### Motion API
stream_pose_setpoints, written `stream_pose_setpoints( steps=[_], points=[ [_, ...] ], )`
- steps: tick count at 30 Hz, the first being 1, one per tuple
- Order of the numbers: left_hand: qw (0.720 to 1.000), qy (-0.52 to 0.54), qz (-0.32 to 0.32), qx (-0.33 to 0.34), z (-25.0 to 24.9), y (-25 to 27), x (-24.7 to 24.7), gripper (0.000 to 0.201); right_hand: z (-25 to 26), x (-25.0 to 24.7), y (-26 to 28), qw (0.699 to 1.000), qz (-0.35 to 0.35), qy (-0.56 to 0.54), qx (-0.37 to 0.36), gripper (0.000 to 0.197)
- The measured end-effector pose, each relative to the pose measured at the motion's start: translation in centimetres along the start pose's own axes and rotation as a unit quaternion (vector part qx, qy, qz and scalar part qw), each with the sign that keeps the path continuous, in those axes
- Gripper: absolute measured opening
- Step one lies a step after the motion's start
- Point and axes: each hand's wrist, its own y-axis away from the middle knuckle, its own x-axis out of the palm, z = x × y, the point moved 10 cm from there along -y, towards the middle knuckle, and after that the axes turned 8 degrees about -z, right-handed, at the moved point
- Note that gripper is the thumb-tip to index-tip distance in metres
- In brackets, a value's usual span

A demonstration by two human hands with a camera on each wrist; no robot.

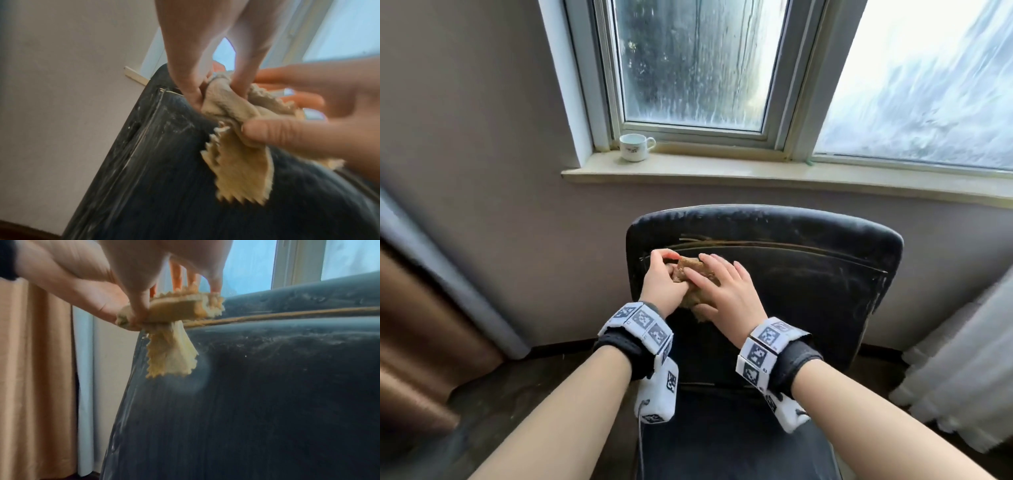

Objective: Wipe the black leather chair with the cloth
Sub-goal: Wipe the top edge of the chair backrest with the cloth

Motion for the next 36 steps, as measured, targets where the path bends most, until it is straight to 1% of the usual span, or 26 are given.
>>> stream_pose_setpoints(
  steps=[1,3,5,6,7,8,9,10,11,12,13,14,15,17,18,21,23,25,26,27,29,31,33,36],
  points=[
    [0.999,0.031,0.023,-0.012,0.1,-1.2,-0.1,0.041,-0.1,0.3,-0.7,1.0,0.001,-0.027,0.01,0.068],
    [0.995,0.076,0.059,-0.026,0.1,-2.9,-0.2,0.044,0.0,0.5,-2.0,0.997,-0.014,-0.072,0.022,0.059],
    [0.991,0.095,0.088,-0.016,-0.5,-4.2,-0.3,0.042,0.1,0.1,-3.4,0.996,-0.042,-0.08,0.025,0.051],
    [0.99,0.106,0.09,-0.003,-1.0,-5.3,-0.7,0.041,0.2,-0.3,-4.6,0.995,-0.058,-0.079,0.022,0.05],
    [0.99,0.118,0.078,0.01,-1.4,-6.0,-1.4,0.041,0.0,-0.8,-5.5,0.994,-0.081,-0.075,0.025,0.049],
    [0.991,0.126,0.049,0.023,-1.8,-7.0,-2.3,0.041,-0.4,-1.5,-6.6,0.991,-0.108,-0.066,0.035,0.047],
    [0.993,0.107,0.002,0.049,-2.3,-7.9,-3.5,0.041,-0.8,-2.3,-7.6,0.988,-0.131,-0.056,0.051,0.043],
    [0.994,0.053,-0.042,0.085,-3.0,-8.5,-4.5,0.043,-1.3,-3.0,-8.5,0.985,-0.15,-0.046,0.069,0.038],
    [0.99,-0.029,-0.062,0.123,-3.8,-9.0,-4.6,0.052,-1.6,-3.3,-9.6,0.983,-0.159,-0.035,0.088,0.034],
    [0.981,-0.111,-0.053,0.152,-4.2,-9.2,-3.8,0.064,-1.8,-3.2,-10.6,0.983,-0.152,-0.025,0.103,0.03],
    [0.97,-0.183,-0.026,0.156,-4.0,-9.4,-2.6,0.077,-1.7,-2.6,-11.6,0.985,-0.128,-0.014,0.114,0.029],
    [0.961,-0.235,0.0,0.142,-3.5,-9.5,-1.4,0.085,-1.4,-1.6,-12.5,0.989,-0.096,-0.001,0.116,0.029],
    [0.954,-0.271,0.011,0.126,-2.9,-9.6,-0.7,0.087,-1.0,-0.6,-13.1,0.992,-0.061,0.013,0.113,0.031],
    [0.944,-0.312,-0.006,0.11,-2.4,-10.0,-0.1,0.083,-0.7,1.5,-14.0,0.993,0.011,0.047,0.104,0.039],
    [0.939,-0.325,-0.02,0.109,-2.3,-10.2,-0.2,0.082,-0.9,2.0,-14.1,0.992,0.034,0.059,0.106,0.042],
    [0.917,-0.373,-0.047,0.134,-2.4,-10.1,-0.3,0.087,-2.8,0.6,-13.6,0.988,0.047,0.088,0.116,0.039],
    [0.903,-0.396,-0.062,0.153,-2.7,-9.8,-0.3,0.09,-5.5,-1.5,-12.5,0.979,0.049,0.121,0.156,0.035],
    [0.897,-0.407,-0.079,0.15,-2.8,-9.6,-0.4,0.087,-8.2,-3.4,-11.8,0.964,0.066,0.154,0.206,0.031],
    [0.896,-0.411,-0.086,0.144,-2.9,-9.7,-0.4,0.085,-8.6,-4.0,-12.2,0.962,0.065,0.151,0.218,0.03],
    [0.895,-0.415,-0.091,0.138,-2.9,-9.8,-0.3,0.083,-8.0,-4.3,-13.0,0.967,0.051,0.129,0.212,0.03],
    [0.896,-0.414,-0.097,0.131,-3.0,-10.0,-0.3,0.079,-4.7,-3.6,-14.6,0.983,0.041,0.074,0.163,0.03],
    [0.894,-0.415,-0.1,0.135,-2.9,-10.0,-0.7,0.073,-1.6,-1.4,-14.7,0.989,0.074,0.067,0.108,0.032],
    [0.887,-0.428,-0.096,0.146,-2.8,-9.8,-0.9,0.073,-1.3,-0.4,-13.3,0.988,0.09,0.082,0.092,0.035],
    [0.875,-0.45,-0.09,0.156,-2.9,-9.4,-0.9,0.077,-3.6,-1.6,-11.4,0.986,0.09,0.106,0.091,0.036]
  ],
)
